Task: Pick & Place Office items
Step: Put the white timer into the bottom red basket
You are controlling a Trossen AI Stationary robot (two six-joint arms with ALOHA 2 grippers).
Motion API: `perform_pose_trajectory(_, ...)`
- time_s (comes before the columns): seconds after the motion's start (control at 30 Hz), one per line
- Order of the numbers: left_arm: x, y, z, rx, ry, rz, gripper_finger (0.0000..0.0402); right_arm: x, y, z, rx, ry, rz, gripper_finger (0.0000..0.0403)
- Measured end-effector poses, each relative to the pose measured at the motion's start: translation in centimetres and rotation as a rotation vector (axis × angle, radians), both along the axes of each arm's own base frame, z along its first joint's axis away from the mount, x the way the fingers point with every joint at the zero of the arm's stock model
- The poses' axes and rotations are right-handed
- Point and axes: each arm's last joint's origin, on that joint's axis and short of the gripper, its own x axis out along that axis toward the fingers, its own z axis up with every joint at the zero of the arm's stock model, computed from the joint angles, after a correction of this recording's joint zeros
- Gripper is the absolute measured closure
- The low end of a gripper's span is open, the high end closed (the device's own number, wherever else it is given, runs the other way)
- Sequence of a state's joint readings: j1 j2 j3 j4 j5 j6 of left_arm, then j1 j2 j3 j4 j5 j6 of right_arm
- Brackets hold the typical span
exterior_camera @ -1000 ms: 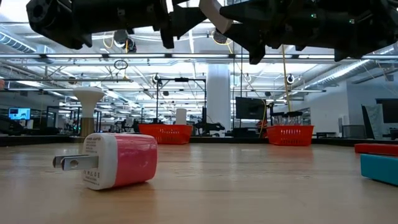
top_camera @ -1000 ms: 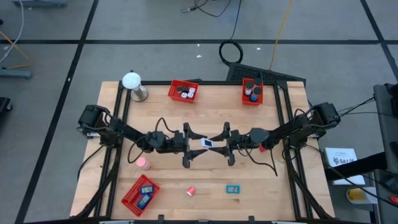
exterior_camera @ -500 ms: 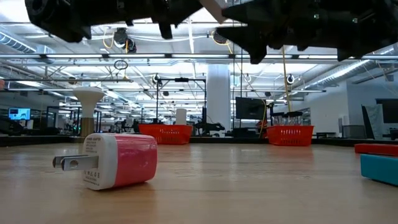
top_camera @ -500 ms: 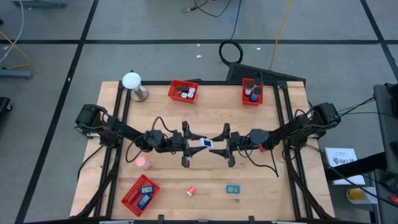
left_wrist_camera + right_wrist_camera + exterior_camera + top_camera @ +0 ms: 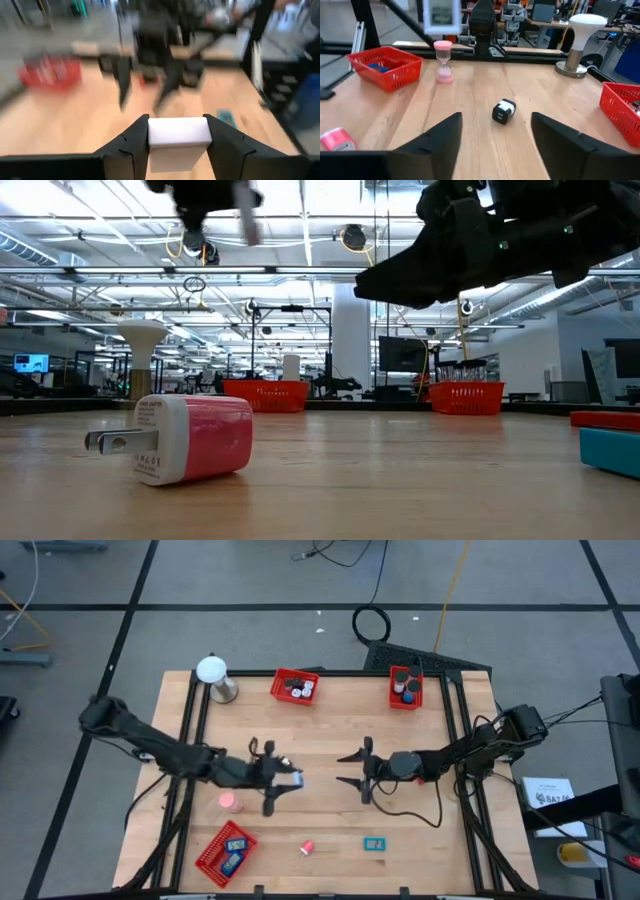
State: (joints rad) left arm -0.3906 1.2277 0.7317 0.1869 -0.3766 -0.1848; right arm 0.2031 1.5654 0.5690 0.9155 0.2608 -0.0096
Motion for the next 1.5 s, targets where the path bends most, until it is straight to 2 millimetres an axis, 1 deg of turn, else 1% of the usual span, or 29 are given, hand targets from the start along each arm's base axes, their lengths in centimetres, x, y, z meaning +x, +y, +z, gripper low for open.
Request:
perform_pose_trajectory(0.07, -0.7, -0.9, 0.5, -0.045, 0.117, 0.013, 0.0245, 0.0, 0.0, -0.2, -0.013, 0.017, 0.002, 0.0224)
perform_pose_trajectory(0.23, -2.1, -3.5, 2.2, -0.058, 0.345, 0.036, 0.0245, -0.1, 0.0, -0.3, -0.029, 0.036, 0.005, 0.0317)
perform_pose_trajectory(0.33, -3.0, -4.6, 2.5, -0.094, 0.501, 0.07, 0.0245, -0.1, 0.0, -0.4, -0.032, 0.039, 0.007, 0.0365)
perform_pose_trajectory(0.4, -3.4, -5.5, 2.7, -0.156, 0.607, 0.072, 0.0245, -0.1, 0.0, -0.4, -0.035, 0.04, 0.007, 0.0391)
perform_pose_trajectory(0.43, -3.7, -5.8, 2.6, -0.184, 0.67, 0.073, 0.0245, -0.1, 0.0, -0.4, -0.038, 0.041, 0.008, 0.0397)
perform_pose_trajectory(0.57, -4.6, -7.2, 1.1, -0.254, 0.914, 0.112, 0.0245, -0.1, 0.0, -0.4, -0.038, 0.039, 0.008, 0.039)
perform_pose_trajectory(0.67, -5.1, -7.8, -0.7, -0.238, 1.058, 0.174, 0.0245, -0.1, 0.0, -0.4, -0.039, 0.039, 0.008, 0.0391)
perform_pose_trajectory(0.73, -5.2, -8.2, -1.9, -0.232, 1.139, 0.21, 0.0245, -0.1, 0.0, -0.4, -0.039, 0.04, 0.009, 0.0397)
perform_pose_trajectory(0.83, -5.0, -9.2, -3.1, -0.256, 1.217, 0.194, 0.0245, -0.1, 0.0, -0.4, -0.039, 0.039, 0.009, 0.0401)
perform_pose_trajectory(0.9, -4.9, -10.0, -3.9, -0.257, 1.236, 0.18, 0.0245, -0.1, 0.0, -0.4, -0.04, 0.04, 0.009, 0.04)
perform_pose_trajectory(1.07, -5.0, -11.0, -5.5, -0.221, 1.302, 0.202, 0.0245, -0.1, 0.0, -0.4, -0.039, 0.04, 0.009, 0.0402)
perform_pose_trajectory(1.27, -4.8, -11.4, -6.7, -0.196, 1.345, 0.21, 0.0242, -0.1, 0.0, -0.4, -0.039, 0.039, 0.009, 0.0402)
perform_pose_trajectory(1.5, -4.5, -11.6, -6.7, -0.213, 1.315, 0.209, 0.0189, -0.1, 0.0, -0.3, -0.038, 0.032, 0.01, 0.0402)
